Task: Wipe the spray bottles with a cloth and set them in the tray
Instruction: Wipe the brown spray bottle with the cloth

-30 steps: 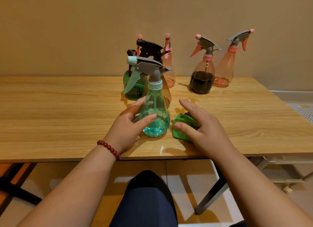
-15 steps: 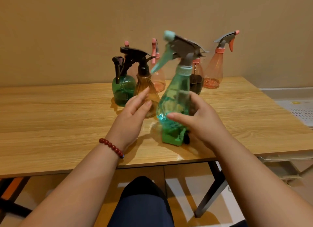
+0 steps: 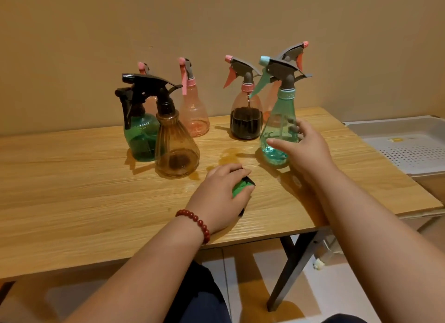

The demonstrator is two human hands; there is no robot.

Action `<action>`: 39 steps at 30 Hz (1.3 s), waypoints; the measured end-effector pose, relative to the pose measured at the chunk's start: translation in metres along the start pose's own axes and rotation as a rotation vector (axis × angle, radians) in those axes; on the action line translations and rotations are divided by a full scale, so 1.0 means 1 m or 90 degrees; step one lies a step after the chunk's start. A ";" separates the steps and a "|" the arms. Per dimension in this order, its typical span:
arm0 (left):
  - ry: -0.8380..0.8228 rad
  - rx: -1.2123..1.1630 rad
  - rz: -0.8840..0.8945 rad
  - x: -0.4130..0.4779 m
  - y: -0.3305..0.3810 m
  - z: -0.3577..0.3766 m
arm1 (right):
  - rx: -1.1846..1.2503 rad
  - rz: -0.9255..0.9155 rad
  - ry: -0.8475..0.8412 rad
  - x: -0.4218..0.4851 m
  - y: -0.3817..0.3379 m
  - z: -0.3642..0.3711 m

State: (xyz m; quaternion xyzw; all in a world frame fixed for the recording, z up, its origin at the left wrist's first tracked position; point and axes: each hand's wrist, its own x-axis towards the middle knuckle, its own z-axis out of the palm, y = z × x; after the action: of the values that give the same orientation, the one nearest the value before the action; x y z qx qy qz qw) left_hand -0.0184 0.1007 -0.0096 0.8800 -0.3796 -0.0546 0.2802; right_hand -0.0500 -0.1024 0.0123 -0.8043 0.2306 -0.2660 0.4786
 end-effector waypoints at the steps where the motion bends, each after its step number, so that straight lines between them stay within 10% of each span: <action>1: 0.006 0.003 0.001 0.001 0.000 0.001 | -0.009 0.008 0.001 0.006 0.004 0.000; 39: 0.010 0.031 -0.021 0.004 0.006 0.004 | -0.105 -0.029 0.067 0.043 0.024 0.008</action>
State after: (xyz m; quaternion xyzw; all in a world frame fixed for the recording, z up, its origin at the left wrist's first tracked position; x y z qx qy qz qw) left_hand -0.0209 0.0930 -0.0090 0.8932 -0.3639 -0.0428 0.2605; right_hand -0.0155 -0.1341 -0.0034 -0.8310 0.2579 -0.2989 0.3918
